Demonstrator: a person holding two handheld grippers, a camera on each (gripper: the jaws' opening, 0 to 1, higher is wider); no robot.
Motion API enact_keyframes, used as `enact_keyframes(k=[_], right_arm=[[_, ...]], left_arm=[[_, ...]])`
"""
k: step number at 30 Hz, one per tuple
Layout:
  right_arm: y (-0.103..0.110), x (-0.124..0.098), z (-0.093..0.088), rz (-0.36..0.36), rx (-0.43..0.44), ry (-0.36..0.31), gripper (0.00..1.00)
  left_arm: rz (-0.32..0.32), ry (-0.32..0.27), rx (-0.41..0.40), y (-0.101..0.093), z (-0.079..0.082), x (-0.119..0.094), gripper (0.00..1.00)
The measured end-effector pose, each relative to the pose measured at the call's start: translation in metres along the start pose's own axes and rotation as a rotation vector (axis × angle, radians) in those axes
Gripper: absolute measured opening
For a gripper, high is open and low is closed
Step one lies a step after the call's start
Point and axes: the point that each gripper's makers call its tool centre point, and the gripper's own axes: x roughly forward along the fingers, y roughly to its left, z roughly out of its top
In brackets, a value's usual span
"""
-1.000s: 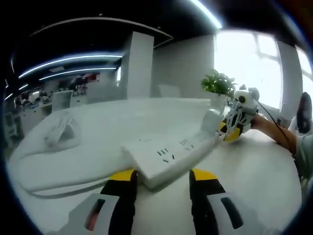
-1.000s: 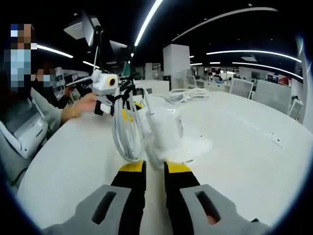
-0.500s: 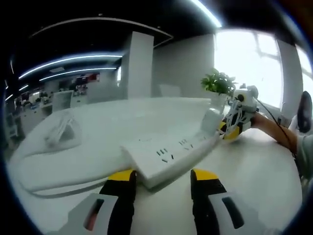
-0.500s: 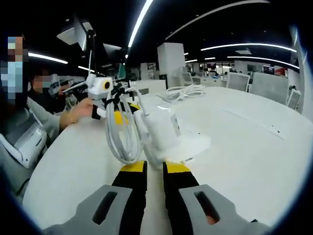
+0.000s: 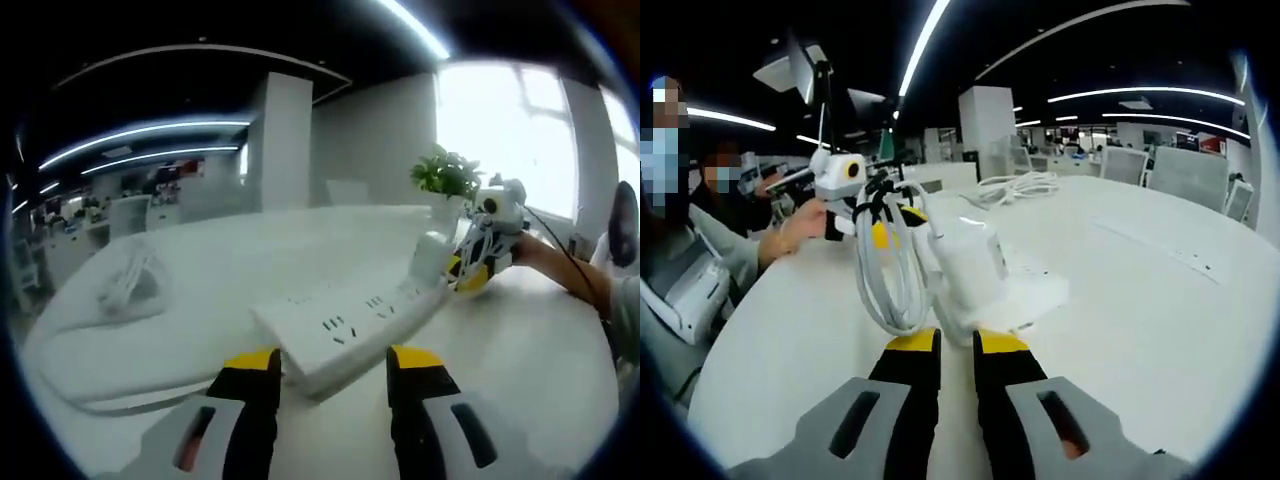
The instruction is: Straighten the power strip on the desk, plug the charger into it
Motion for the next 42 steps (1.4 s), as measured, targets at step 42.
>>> enact_keyframes(k=[42], right_arm=[[0.008,-0.054,0.010,-0.298,0.108,-0.210,0.12]], left_arm=[[0.073,-0.012,0.003,0.034,0.016,-0.001,0.46]])
